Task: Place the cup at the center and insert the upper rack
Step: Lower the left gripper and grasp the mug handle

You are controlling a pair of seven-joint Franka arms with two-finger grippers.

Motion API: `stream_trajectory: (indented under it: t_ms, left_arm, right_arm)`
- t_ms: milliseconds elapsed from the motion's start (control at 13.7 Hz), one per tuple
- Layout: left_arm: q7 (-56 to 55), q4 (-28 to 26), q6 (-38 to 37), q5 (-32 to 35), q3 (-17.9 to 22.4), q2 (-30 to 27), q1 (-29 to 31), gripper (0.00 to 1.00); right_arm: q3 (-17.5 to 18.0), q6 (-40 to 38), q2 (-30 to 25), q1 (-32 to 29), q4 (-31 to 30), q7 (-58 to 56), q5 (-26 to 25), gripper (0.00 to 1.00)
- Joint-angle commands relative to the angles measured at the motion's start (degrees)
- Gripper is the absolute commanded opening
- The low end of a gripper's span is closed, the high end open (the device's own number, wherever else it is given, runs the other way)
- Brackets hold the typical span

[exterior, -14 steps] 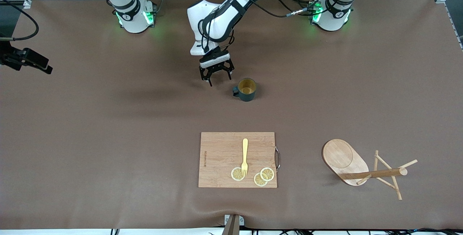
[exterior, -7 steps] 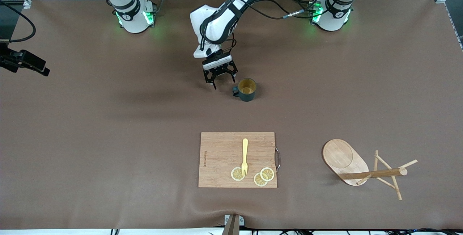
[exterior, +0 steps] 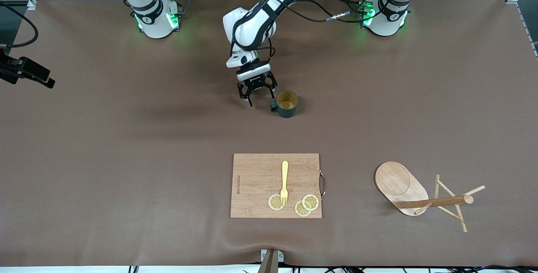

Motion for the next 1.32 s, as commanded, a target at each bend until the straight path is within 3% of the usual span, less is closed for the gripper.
stream_trajectory:
  t_ms: [0, 805, 1244]
  left_arm:
    - [-2.2, 0.4, -1.1, 2.2, 0.6, 0.9, -0.8, 1.00]
    - [-5.3, 1.1, -2.9, 12.6, 0.6, 4.1, -0.8, 1.00]
    - [-5.3, 1.1, -2.9, 13.7, 0.7, 5.2, -0.5, 1.00]
  right_arm:
    - [0.1, -1.0, 0.4, 0.1, 1.5, 0.3, -0.1, 1.00]
    - [0.0, -1.0, 0.4, 0.0, 1.6, 0.5, 0.2, 1.00]
    - [-0.1, -1.3, 0.4, -0.2, 1.6, 0.5, 0.2, 1.00]
